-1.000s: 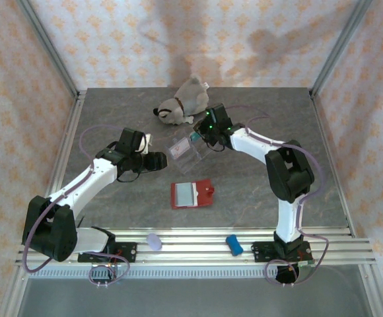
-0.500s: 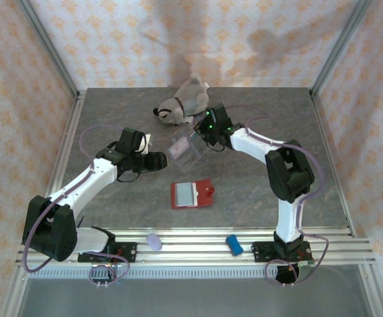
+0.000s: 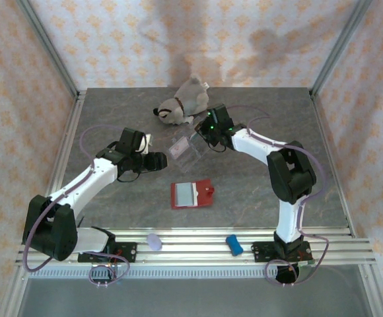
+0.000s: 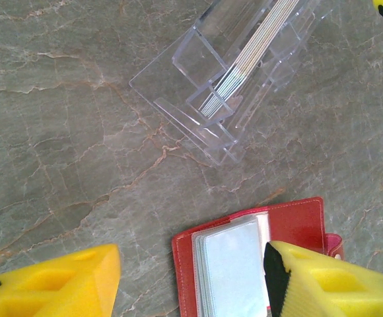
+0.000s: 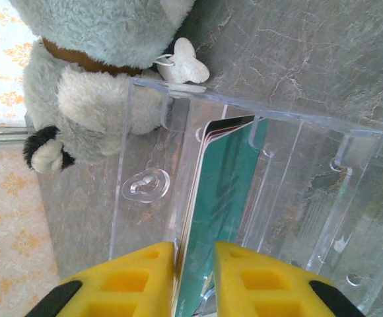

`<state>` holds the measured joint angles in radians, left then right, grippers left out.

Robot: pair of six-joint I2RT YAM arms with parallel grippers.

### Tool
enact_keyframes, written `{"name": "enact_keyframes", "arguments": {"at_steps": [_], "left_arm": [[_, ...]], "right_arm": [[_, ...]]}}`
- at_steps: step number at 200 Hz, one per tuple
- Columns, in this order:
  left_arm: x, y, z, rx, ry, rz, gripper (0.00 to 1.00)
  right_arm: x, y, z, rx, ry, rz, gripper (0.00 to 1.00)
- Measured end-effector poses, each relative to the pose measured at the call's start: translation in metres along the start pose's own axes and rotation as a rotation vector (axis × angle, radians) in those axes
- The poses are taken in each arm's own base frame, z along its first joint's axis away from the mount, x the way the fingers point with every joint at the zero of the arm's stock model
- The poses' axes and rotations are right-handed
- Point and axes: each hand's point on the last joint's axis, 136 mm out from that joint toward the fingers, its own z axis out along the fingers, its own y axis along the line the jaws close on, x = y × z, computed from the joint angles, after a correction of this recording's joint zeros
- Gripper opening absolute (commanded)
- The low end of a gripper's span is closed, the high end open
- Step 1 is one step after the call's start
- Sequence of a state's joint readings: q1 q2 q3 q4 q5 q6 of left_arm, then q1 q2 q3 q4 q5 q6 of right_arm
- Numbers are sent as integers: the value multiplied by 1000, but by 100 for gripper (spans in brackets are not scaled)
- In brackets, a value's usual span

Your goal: Put the credit cards into the card holder

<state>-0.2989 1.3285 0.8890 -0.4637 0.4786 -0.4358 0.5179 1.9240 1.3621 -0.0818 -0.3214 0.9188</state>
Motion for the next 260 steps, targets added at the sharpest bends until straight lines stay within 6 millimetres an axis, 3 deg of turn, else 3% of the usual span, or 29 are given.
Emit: {"name": "enact_keyframes", "arguments": {"at_steps": [58,93,158,190,224,260], "left_arm": [[2,3,5,-7,18,-6,61],[2,3,5,-7,18,-6,61],[3,3,5,-7,19,-6,61],[3,3,5,-7,19,-6,61],[3,3,5,-7,19,-6,61],[3,3,5,-7,19,-6,61]], "right_arm": [[-5,1,-10,-2,-17,-2,20],[-6,3,-12,-7,-20,-8,9],[-5,-1,-11,9,-14,-12,37],[-4,1,-11,-1,-7,-6,45],[-2,6,-5,-36,6,-7,44],[1,9,2,-62,26,9,30]]}}
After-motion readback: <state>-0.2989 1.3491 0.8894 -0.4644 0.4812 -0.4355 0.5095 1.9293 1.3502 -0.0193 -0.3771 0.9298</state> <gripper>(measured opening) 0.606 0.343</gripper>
